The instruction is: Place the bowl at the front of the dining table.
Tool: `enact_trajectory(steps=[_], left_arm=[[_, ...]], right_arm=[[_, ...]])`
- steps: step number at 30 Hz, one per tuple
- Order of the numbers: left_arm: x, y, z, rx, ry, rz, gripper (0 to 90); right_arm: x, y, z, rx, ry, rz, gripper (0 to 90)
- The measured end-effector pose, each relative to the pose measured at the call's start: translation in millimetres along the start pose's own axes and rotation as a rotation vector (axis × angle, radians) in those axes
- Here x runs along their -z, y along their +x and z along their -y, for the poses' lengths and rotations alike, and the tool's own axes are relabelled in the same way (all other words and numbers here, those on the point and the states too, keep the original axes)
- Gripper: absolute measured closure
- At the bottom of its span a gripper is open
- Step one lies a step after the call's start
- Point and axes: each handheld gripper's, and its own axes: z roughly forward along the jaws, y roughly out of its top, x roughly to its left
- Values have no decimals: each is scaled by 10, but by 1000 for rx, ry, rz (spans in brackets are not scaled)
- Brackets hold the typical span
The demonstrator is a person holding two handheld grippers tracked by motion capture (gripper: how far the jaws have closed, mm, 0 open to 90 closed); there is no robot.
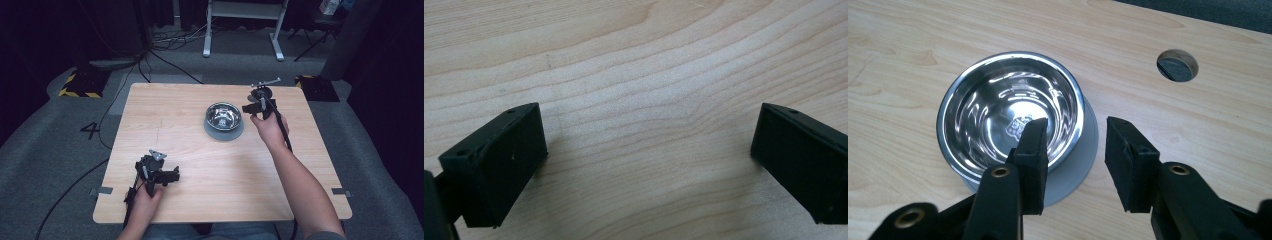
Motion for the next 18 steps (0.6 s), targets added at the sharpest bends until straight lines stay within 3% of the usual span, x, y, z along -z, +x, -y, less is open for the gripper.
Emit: enact_trajectory(steps=[18], left_arm=[[0,0,0,0,0,0,15]], right_arm=[[477,-262,508,-25,-40,-43,596]])
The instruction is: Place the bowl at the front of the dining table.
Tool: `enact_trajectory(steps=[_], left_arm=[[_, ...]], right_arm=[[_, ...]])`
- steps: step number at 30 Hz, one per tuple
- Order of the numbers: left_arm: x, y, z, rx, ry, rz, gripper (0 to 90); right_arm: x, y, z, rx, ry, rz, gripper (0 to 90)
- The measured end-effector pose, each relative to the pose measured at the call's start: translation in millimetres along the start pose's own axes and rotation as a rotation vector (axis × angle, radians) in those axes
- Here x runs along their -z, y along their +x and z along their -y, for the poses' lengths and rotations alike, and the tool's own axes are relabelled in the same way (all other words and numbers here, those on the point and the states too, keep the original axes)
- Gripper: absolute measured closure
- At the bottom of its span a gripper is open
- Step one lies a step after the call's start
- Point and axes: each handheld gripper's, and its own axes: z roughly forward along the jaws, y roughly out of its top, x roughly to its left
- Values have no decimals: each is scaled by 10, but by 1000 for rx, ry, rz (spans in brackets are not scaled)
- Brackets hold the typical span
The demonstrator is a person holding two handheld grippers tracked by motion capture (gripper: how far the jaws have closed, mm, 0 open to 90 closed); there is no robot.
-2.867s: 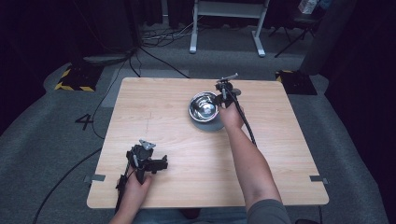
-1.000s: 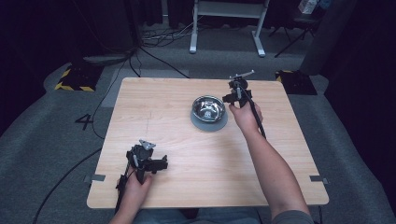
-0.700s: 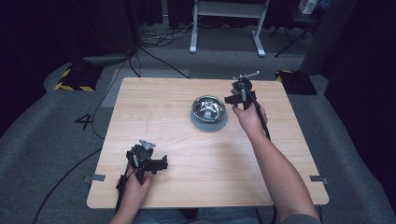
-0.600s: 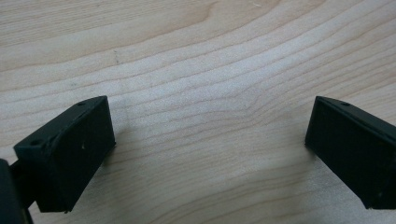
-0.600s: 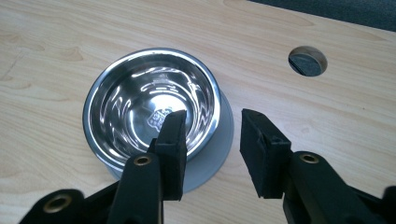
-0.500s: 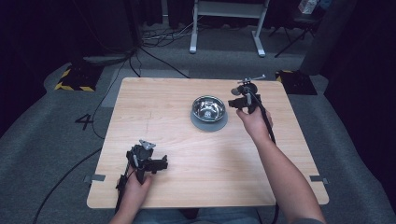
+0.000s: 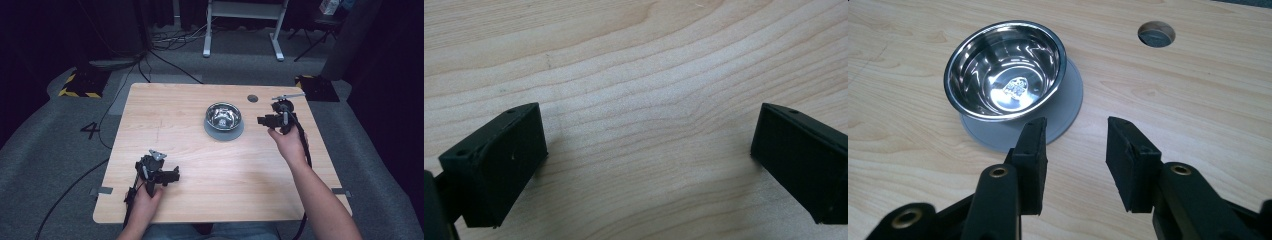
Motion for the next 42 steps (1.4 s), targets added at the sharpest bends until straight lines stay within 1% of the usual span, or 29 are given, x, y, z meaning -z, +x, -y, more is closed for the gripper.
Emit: enact_trajectory(steps=[6,11,14,21,26,31,33,34,38,40,42], left_arm=[[0,0,0,0,0,0,15],[0,0,0,0,0,0,15],[0,0,0,0,0,0,15],[0,0,0,0,0,0,15],[0,0,0,0,0,1,15],[0,0,0,0,0,0,15],[0,0,0,0,0,0,15],[0,0,0,0,0,0,15],[0,0,0,0,1,1,15],[0,0,0,0,0,0,15],[0,0,0,0,0,0,15]], right_arm=[[143,-65,151,5,8,1,576],[236,-98,302,21,9,3,529],[256,-127,407,27,24,-6,487],[302,-168,635,27,43,1,437],[308,-203,801,32,60,-2,411],[289,-261,980,2,59,-24,386],[269,-282,1059,17,67,-22,379],[262,-292,1100,15,66,-23,377],[231,-347,1252,-23,70,-35,373],[218,-359,1326,-33,77,-36,369],[202,-373,1398,-32,82,-31,369]])
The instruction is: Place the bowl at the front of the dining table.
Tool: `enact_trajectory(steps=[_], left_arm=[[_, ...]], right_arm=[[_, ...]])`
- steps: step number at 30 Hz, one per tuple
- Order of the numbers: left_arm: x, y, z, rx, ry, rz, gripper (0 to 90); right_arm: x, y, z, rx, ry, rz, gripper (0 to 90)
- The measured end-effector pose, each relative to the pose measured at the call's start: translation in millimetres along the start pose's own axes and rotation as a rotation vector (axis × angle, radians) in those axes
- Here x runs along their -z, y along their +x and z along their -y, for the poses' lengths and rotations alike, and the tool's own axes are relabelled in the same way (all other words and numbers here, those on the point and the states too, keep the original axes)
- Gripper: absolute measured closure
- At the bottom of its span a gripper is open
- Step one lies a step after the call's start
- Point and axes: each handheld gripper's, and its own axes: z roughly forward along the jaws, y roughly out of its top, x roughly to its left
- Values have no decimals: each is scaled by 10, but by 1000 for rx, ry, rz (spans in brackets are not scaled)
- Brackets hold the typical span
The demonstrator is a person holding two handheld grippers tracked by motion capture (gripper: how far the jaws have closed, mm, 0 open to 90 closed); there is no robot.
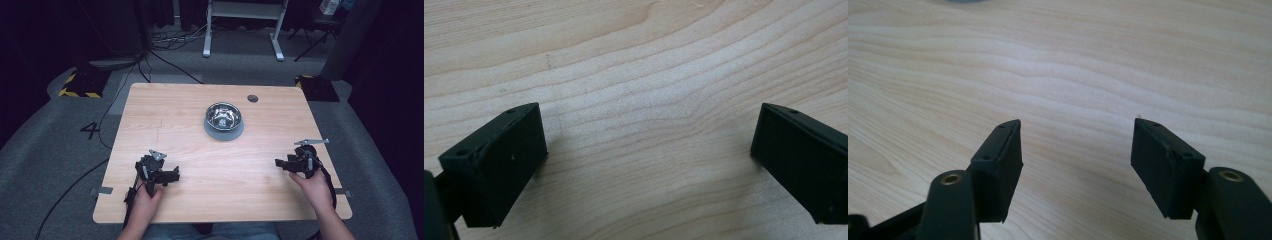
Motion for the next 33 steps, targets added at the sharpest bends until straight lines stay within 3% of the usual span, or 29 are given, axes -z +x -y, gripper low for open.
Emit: enact_trajectory(steps=[5,10,14,19,28,30,33], left_arm=[[0,0,0,0,0,0,15],[0,0,0,0,0,0,15],[0,0,0,0,0,0,15],[0,0,0,0,0,1,15],[0,0,0,0,0,0,15],[0,0,0,0,0,0,15],[0,0,0,-1,0,0,15]], right_arm=[[-32,-24,147,-16,-1,13,365],[-82,-12,235,-1,-6,36,363],[-91,20,278,6,-38,50,360],[-134,45,347,18,-58,30,358],[-209,99,445,58,-99,37,307],[-225,108,474,80,-120,44,272],[-276,143,530,162,-156,57,193]])
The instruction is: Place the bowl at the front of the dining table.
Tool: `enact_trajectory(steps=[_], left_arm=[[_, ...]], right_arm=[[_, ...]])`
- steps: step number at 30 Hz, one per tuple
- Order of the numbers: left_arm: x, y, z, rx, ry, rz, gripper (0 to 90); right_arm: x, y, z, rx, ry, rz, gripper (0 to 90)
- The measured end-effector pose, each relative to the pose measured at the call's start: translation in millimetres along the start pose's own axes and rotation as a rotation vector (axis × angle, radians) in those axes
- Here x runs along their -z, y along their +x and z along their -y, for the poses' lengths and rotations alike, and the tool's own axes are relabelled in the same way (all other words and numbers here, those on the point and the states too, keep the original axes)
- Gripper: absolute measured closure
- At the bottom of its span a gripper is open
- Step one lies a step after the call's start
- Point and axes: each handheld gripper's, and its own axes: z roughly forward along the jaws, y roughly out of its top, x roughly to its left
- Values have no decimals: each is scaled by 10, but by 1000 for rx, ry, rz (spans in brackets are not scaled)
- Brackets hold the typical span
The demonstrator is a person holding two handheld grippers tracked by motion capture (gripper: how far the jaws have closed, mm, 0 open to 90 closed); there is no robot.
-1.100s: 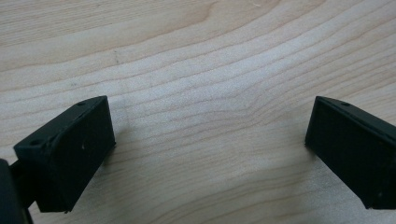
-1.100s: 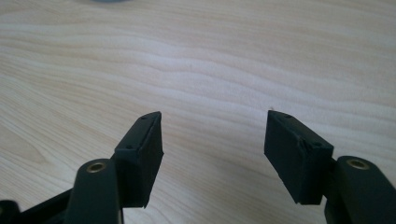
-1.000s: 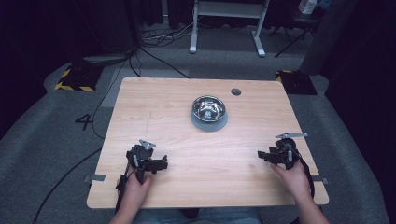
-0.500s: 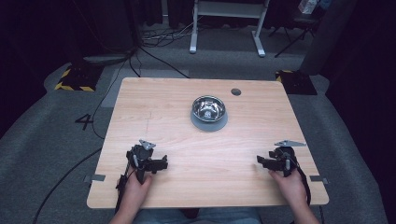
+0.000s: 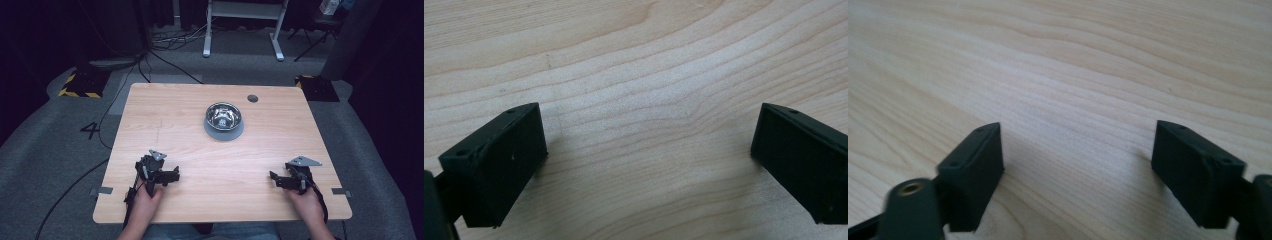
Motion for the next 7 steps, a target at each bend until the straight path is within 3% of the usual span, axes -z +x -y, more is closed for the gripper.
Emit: enact_trajectory(steps=[7], left_arm=[[1,0,0,-1,1,0,15]], right_arm=[[-10,-3,-4,-7,8,4,148]])
